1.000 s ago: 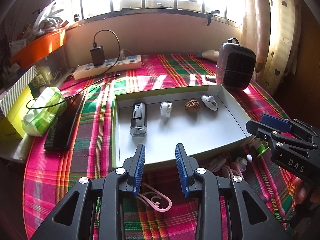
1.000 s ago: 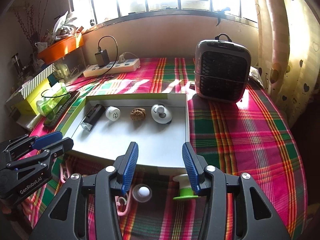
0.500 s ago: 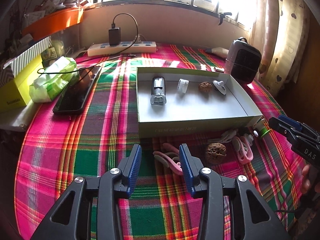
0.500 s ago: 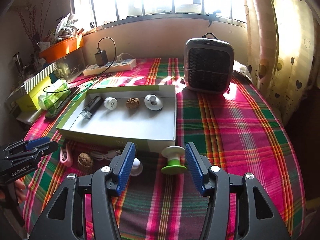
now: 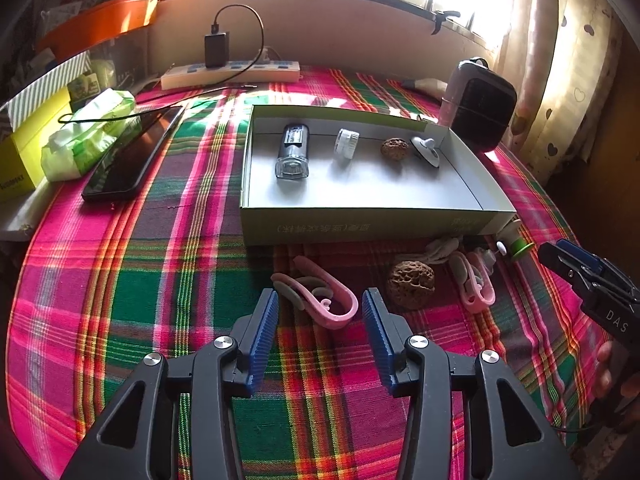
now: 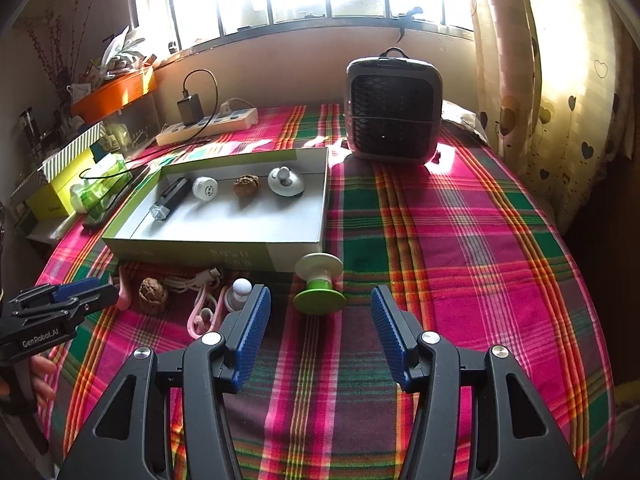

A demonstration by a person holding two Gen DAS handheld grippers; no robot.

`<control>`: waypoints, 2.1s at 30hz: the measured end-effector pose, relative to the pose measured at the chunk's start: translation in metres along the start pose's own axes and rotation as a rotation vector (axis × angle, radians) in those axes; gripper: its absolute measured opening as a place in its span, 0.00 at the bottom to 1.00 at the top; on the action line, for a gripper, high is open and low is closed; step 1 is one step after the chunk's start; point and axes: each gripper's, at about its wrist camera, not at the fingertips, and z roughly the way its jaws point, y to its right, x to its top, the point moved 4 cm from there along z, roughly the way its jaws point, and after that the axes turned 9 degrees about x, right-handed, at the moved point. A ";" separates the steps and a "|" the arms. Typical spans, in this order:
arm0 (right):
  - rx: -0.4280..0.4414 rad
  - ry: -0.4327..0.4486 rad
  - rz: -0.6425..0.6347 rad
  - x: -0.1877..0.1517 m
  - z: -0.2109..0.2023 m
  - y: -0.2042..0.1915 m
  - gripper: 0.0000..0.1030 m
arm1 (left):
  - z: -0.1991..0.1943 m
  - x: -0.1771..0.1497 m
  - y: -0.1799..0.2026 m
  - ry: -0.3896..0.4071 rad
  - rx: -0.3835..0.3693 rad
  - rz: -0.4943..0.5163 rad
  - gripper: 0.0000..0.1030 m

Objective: Organize objects
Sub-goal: 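Move the left tool to the pink plastic clip while the right tool approaches the green spool, then grasp the pink clip with the left tool while the right tool grasps the green spool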

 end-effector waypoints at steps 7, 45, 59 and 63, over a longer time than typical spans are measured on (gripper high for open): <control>-0.004 -0.029 0.006 -0.004 0.007 0.007 0.52 | 0.009 -0.001 -0.002 -0.027 0.040 -0.016 0.41; -0.011 -0.130 -0.022 0.007 0.051 0.013 0.52 | 0.019 0.007 -0.023 -0.012 0.124 -0.037 0.41; -0.015 -0.123 -0.016 0.007 0.048 0.014 0.40 | 0.018 0.007 -0.028 0.002 0.115 -0.068 0.34; -0.015 -0.122 -0.014 0.006 0.048 0.015 0.34 | 0.018 0.007 -0.030 0.002 0.121 -0.074 0.27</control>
